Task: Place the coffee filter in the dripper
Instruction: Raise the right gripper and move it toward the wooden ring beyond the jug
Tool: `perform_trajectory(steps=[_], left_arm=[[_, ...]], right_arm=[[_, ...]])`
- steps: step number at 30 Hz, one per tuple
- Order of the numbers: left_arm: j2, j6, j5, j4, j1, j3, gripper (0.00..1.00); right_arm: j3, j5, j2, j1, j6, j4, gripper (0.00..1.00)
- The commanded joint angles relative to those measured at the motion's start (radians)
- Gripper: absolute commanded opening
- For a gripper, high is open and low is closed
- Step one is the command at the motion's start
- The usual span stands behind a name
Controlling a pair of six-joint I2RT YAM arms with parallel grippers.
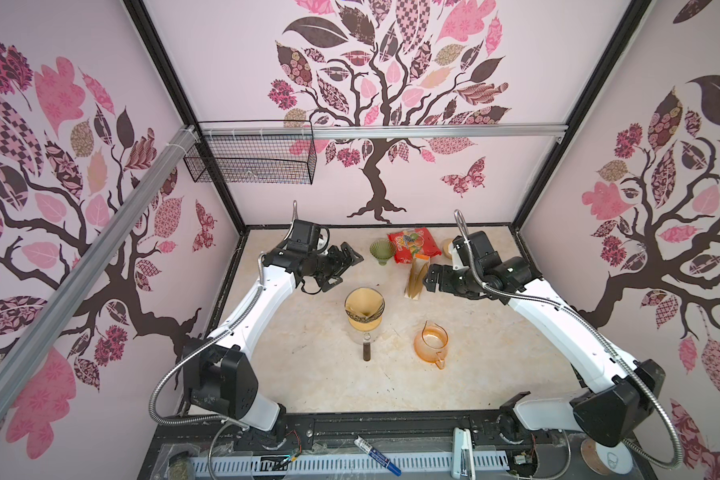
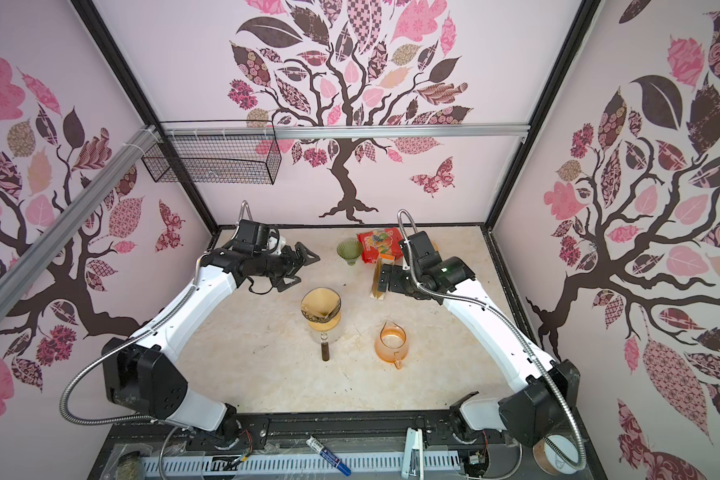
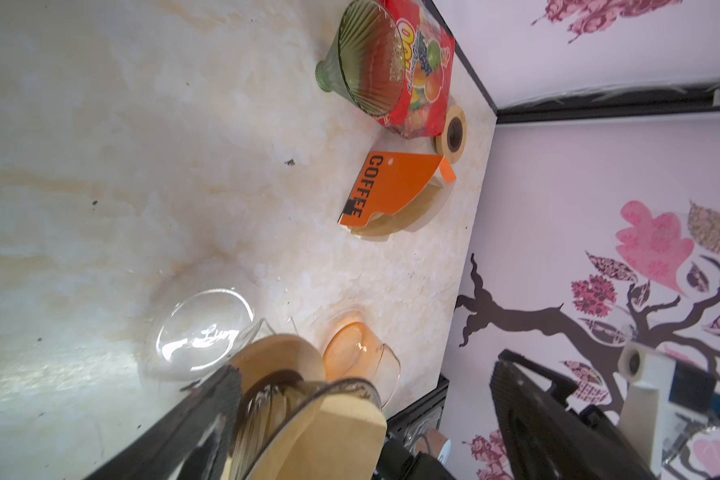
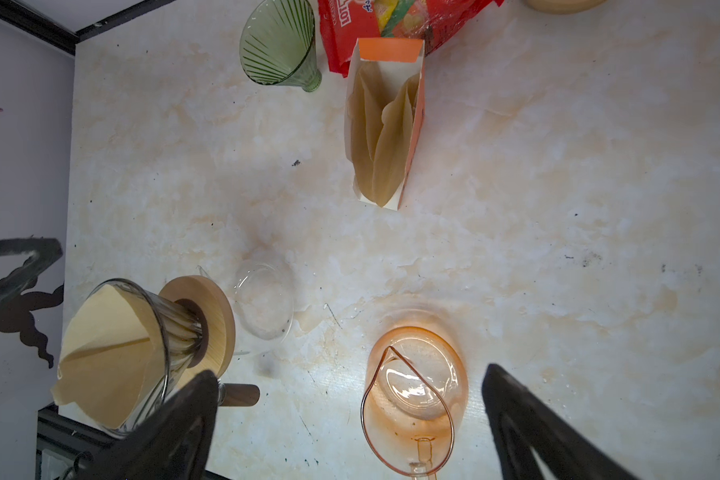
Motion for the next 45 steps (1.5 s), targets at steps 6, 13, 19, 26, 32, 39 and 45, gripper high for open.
perform_trajectory(steps=[6, 13, 19, 26, 32, 39, 45], left_arm=[[0.06, -0.084, 0.003, 0.121, 0.075, -0.027, 0.96], [0.121, -0.008, 0.086, 0.089, 0.141, 0.027, 0.96], [0.119, 0.072, 0.072, 0.047, 0.158, 0.028, 0.96], [0.032, 0.209, -0.007, -0.081, 0.158, -0.015, 0.96], [0.003, 0.244, 0.026, -0.107, 0.159, 0.031, 0.96], [-0.09, 0.259, 0.071, -0.147, 0.158, 0.048, 0.96], [-0.185, 0.261, 0.137, -0.144, 0.156, 0.001, 0.96]], right_arm=[[-0.034, -0.026, -0.126, 0.001, -0.009, 0.007, 1.0], [-0.015, -0.006, -0.105, -0.096, 0.033, 0.051, 1.0], [0.074, 0.05, -0.01, -0.176, 0.046, 0.065, 1.0], [0.108, -0.022, 0.073, -0.234, 0.115, 0.183, 1.0], [0.189, -0.046, 0.171, -0.278, 0.12, 0.179, 1.0], [0.032, -0.181, 0.211, -0.488, 0.25, 0.384, 1.0], [0.04, -0.186, 0.36, -0.575, 0.303, 0.515, 1.0]])
